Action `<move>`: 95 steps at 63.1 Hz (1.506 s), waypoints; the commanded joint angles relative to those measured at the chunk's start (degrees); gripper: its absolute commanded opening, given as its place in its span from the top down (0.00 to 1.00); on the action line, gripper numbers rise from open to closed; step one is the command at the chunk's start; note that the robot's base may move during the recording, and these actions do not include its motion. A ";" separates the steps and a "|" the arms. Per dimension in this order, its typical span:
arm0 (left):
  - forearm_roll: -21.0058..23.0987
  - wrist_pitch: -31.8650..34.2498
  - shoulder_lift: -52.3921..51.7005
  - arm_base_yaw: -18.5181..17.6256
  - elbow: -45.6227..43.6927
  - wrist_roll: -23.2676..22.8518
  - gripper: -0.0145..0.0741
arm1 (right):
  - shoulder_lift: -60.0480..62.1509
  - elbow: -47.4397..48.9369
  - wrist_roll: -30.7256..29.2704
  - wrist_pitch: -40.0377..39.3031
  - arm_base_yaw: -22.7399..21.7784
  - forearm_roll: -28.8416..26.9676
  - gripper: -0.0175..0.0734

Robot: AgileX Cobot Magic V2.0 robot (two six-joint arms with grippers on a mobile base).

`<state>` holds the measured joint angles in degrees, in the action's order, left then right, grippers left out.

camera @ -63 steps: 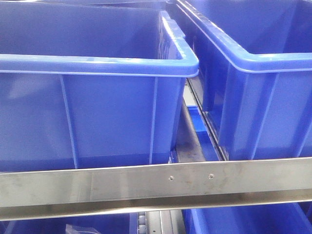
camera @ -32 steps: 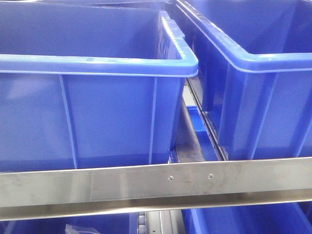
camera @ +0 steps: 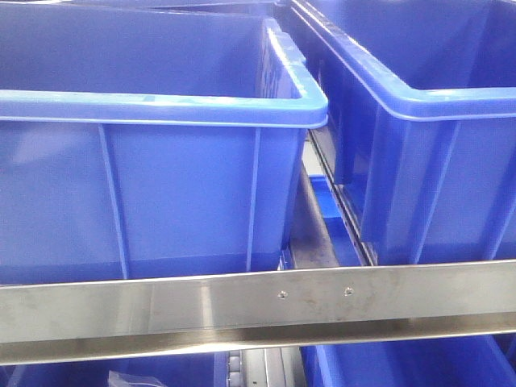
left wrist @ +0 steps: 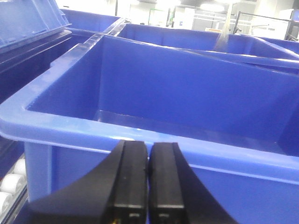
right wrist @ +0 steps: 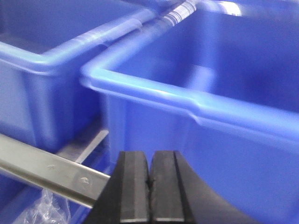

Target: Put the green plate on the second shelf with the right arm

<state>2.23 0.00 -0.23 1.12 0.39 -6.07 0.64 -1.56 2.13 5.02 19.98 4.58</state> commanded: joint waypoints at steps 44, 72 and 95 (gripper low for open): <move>0.34 4.54 -0.92 0.01 2.34 -0.17 0.69 | 1.14 1.00 -0.69 -4.64 -20.24 -5.27 0.75; 0.34 4.54 -0.92 0.01 2.34 -0.17 0.69 | 1.09 1.00 -0.72 -7.29 -20.24 -5.40 0.75; 0.34 4.54 -0.92 0.01 2.34 -0.17 0.69 | 1.09 1.00 -0.72 -7.21 -20.24 -5.40 0.75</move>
<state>2.23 0.00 -0.23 1.12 0.39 -6.07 0.64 -1.56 1.96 3.41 0.18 -0.81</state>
